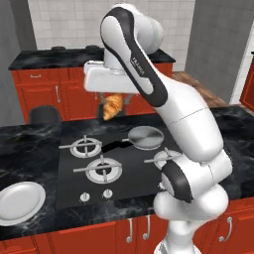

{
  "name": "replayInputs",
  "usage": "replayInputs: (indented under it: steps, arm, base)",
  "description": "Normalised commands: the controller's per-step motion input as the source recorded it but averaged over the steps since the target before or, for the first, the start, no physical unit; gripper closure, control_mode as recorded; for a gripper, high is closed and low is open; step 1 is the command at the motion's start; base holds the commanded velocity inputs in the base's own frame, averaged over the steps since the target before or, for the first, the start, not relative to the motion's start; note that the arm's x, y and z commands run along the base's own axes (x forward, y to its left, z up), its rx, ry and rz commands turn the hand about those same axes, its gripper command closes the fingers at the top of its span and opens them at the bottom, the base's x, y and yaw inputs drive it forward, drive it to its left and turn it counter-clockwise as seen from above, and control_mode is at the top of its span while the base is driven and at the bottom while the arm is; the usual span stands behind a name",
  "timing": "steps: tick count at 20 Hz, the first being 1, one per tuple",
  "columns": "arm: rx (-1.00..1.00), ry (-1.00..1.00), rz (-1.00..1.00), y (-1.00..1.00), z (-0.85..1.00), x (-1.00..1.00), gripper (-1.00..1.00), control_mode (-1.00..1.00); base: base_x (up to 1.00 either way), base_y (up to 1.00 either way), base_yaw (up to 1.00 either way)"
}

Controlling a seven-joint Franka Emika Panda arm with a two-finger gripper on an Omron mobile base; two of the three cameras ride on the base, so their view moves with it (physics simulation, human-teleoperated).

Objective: Pick the croissant and place it on the pan. Then turn on the stove to warm the croissant.

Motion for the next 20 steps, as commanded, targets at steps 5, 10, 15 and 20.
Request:
replayInputs:
  steps: [5,10,15,20]
  arm:
    - [0.00,-0.10,0.01,-1.00,-0.59,-0.09,1.00,-1.00]
    - [0.00,-0.13,0.01,-1.00,-0.29,0.00,1.00,-1.00]
    - [0.00,-0.12,0.01,-1.00,-0.12,0.04,1.00,-1.00]
    - [0.01,-0.09,0.07,-0.68,0.00,0.17,1.00,-1.00]
  base:
    - [0.00,0.00,0.00]
    - [0.00,0.00,0.00]
    - [0.00,0.00,0.00]
    - [0.00,0.00,0.00]
